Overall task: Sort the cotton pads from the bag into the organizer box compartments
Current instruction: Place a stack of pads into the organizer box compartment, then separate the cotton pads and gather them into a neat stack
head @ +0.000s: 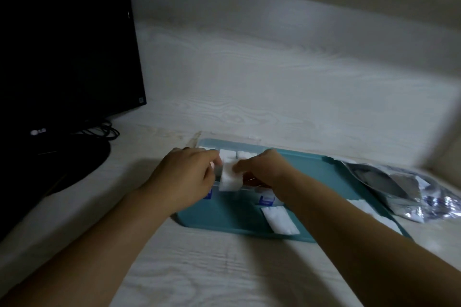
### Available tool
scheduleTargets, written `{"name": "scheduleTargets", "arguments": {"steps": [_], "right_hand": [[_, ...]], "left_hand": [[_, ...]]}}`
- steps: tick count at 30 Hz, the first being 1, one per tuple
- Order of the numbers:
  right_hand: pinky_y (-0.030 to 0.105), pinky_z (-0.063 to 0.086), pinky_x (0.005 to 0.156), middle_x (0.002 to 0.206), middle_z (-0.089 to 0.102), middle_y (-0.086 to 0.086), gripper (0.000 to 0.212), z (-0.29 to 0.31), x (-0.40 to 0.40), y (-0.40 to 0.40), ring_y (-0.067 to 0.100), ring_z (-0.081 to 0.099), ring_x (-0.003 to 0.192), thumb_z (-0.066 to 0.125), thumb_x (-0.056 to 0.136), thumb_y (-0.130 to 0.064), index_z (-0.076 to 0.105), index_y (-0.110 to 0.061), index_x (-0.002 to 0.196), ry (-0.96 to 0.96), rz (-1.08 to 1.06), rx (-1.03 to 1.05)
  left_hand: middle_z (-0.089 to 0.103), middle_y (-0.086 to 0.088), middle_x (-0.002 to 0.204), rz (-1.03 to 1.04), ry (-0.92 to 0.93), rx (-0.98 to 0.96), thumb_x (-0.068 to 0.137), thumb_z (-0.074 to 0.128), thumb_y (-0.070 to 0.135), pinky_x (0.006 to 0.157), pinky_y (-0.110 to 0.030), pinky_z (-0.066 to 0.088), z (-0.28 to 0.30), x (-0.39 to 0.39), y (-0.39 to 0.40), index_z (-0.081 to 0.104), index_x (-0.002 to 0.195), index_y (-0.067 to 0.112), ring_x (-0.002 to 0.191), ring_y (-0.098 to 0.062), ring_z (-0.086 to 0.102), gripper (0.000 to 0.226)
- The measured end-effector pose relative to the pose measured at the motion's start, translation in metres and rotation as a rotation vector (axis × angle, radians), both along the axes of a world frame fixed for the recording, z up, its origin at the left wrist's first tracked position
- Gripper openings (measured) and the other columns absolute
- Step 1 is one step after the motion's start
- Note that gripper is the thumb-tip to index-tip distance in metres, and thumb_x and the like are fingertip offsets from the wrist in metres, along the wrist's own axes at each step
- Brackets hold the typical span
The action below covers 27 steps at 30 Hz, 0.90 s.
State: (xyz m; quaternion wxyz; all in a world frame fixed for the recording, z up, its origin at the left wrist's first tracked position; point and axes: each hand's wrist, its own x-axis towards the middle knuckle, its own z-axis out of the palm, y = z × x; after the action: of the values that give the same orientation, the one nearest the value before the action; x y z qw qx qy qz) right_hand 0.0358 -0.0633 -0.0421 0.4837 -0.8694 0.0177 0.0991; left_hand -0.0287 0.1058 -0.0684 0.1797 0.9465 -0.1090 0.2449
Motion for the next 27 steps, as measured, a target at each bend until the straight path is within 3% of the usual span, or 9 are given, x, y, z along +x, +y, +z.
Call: {"name": "scheduleTargets", "arguments": {"steps": [3,6,8,10,12,16,21,24,27], "right_hand": [[0.023,0.044,0.050,0.098,0.069,0.019,0.048,-0.004,0.004,0.003,0.027,0.065,0.080,0.081,0.075,-0.026,0.063,0.003,0.109,-0.006,0.011,-0.072],[0.026,0.048,0.055,0.094,0.066,0.015,0.044,-0.008,0.004,0.007,0.025,0.062,0.080,0.082,0.076,-0.028,0.062,0.000,0.103,-0.067,0.019,-0.145],[0.029,0.052,0.066,0.085,0.064,0.008,0.039,-0.013,0.001,0.010,0.019,0.062,0.075,0.083,0.076,-0.028,0.059,-0.006,0.096,-0.128,0.020,-0.168],[0.023,0.049,0.062,0.081,0.057,0.001,0.038,-0.016,-0.004,0.012,0.012,0.056,0.066,0.081,0.078,-0.028,0.051,-0.014,0.097,-0.166,0.031,-0.173],[0.022,0.046,0.060,0.090,0.056,0.003,0.046,-0.016,-0.008,0.013,0.012,0.055,0.071,0.080,0.078,-0.032,0.051,-0.015,0.109,-0.188,0.044,-0.215],[0.033,0.050,0.089,0.118,0.063,0.009,0.068,-0.020,-0.007,0.016,0.025,0.061,0.107,0.079,0.074,-0.041,0.049,-0.012,0.128,-0.205,0.038,-0.364],[0.038,0.051,0.092,0.120,0.062,0.008,0.064,-0.023,-0.008,0.014,0.025,0.062,0.106,0.074,0.079,-0.043,0.046,-0.015,0.130,-0.224,0.018,-0.308],[0.037,0.053,0.088,0.107,0.069,0.006,0.056,-0.023,-0.011,0.010,0.022,0.066,0.096,0.067,0.085,-0.040,0.048,-0.018,0.132,-0.311,-0.028,-0.198],[0.035,0.056,0.076,0.073,0.071,0.000,0.032,-0.016,-0.022,-0.002,0.016,0.066,0.071,0.061,0.091,-0.026,0.056,-0.019,0.121,-0.536,-0.025,-0.087]], "left_hand": [[0.057,0.013,0.083,-0.001,0.001,0.074,0.092,0.050,0.022,0.087,-0.030,0.040,0.002,-0.003,0.001,0.062,0.114,0.032,0.082,-0.012,0.056,0.027],[0.063,0.012,0.106,-0.019,0.003,0.158,0.091,0.050,0.030,0.093,-0.032,0.038,0.002,-0.003,-0.001,0.060,0.123,0.034,0.100,-0.014,0.059,0.033],[0.060,0.011,0.114,-0.042,0.001,0.181,0.091,0.052,0.035,0.095,-0.032,0.038,0.001,-0.004,-0.002,0.061,0.124,0.034,0.106,-0.015,0.055,0.035],[0.058,0.011,0.112,-0.062,-0.002,0.201,0.091,0.052,0.036,0.095,-0.033,0.039,-0.001,-0.004,-0.002,0.063,0.122,0.034,0.106,-0.014,0.053,0.033],[0.058,0.009,0.109,-0.073,0.021,0.218,0.092,0.054,0.036,0.092,-0.033,0.039,-0.003,-0.003,-0.001,0.064,0.121,0.034,0.105,-0.016,0.053,0.031],[0.061,0.008,0.109,-0.076,0.041,0.209,0.094,0.056,0.034,0.091,-0.032,0.037,-0.006,-0.002,0.000,0.067,0.119,0.035,0.106,-0.017,0.054,0.028],[0.059,0.008,0.106,-0.069,0.041,0.207,0.095,0.053,0.035,0.088,-0.032,0.040,-0.008,-0.002,-0.001,0.069,0.111,0.033,0.101,-0.017,0.053,0.023],[0.059,0.009,0.105,-0.070,0.020,0.196,0.095,0.052,0.035,0.084,-0.030,0.037,-0.009,-0.002,-0.001,0.070,0.110,0.033,0.098,-0.016,0.053,0.023],[0.059,0.010,0.107,-0.083,-0.002,0.173,0.094,0.053,0.035,0.087,-0.028,0.036,-0.010,-0.002,-0.001,0.069,0.111,0.033,0.101,-0.014,0.053,0.023]]}}
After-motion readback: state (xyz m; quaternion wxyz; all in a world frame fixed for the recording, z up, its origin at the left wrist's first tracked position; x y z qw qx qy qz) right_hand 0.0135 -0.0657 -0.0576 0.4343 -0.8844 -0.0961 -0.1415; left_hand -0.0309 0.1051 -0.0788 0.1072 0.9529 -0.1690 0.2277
